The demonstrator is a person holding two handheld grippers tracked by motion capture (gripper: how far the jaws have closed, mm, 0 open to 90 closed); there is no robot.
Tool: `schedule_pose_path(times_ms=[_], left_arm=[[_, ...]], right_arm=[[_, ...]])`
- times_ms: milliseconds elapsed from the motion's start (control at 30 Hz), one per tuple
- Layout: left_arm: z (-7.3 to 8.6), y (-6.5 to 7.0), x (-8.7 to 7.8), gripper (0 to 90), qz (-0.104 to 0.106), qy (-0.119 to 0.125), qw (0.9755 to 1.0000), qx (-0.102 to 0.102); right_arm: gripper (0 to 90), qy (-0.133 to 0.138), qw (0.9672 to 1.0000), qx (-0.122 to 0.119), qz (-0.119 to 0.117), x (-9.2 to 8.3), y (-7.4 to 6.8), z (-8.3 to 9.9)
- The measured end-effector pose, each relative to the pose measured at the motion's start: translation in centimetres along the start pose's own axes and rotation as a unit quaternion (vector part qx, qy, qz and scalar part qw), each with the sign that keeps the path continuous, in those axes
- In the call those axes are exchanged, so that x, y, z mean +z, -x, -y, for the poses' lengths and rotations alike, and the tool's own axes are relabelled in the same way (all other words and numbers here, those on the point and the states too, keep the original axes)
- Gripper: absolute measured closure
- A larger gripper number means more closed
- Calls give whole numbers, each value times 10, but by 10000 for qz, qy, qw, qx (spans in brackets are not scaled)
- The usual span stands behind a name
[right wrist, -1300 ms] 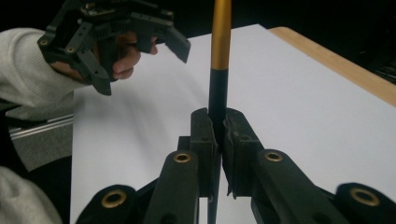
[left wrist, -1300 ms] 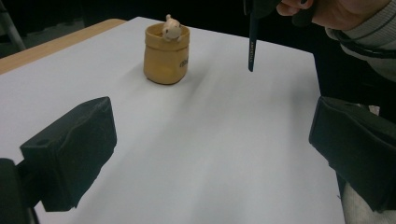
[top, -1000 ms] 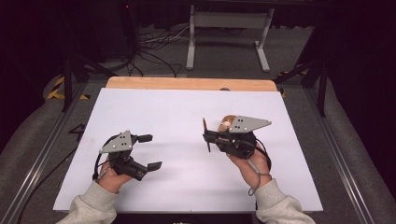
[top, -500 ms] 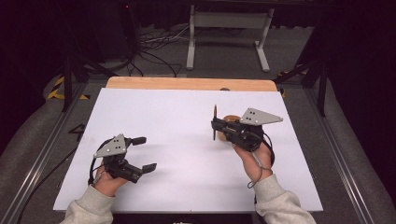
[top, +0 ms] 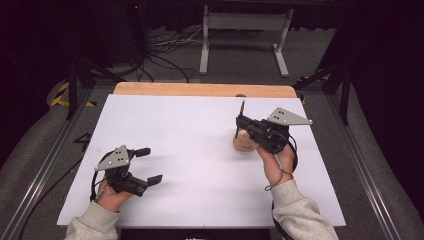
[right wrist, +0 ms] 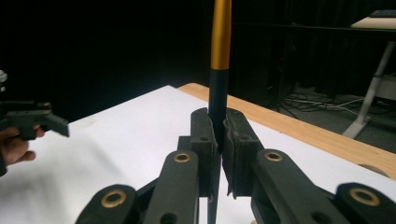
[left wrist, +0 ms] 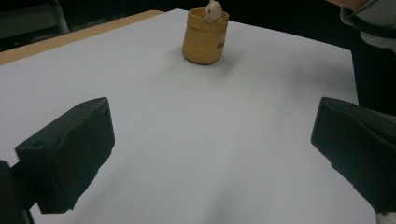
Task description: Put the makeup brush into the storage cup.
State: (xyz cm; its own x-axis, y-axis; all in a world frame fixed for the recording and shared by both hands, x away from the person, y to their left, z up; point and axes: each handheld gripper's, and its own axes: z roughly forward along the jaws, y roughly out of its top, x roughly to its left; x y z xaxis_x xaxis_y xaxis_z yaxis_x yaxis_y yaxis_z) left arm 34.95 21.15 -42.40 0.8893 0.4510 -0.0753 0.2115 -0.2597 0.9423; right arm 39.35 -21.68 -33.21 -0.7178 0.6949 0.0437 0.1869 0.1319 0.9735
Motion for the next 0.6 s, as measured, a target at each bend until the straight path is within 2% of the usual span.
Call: schedule_pose_path(times_ms=[267,600], left_arm=[[3,0,-2,2,-56,-44,10000,-18],[4,0,-1,2,-53,-44,10000,-23]], right_arm=[[835,89,9993,54,347,-1,12,1],[835,158,9969,124,757,-4,28,0]])
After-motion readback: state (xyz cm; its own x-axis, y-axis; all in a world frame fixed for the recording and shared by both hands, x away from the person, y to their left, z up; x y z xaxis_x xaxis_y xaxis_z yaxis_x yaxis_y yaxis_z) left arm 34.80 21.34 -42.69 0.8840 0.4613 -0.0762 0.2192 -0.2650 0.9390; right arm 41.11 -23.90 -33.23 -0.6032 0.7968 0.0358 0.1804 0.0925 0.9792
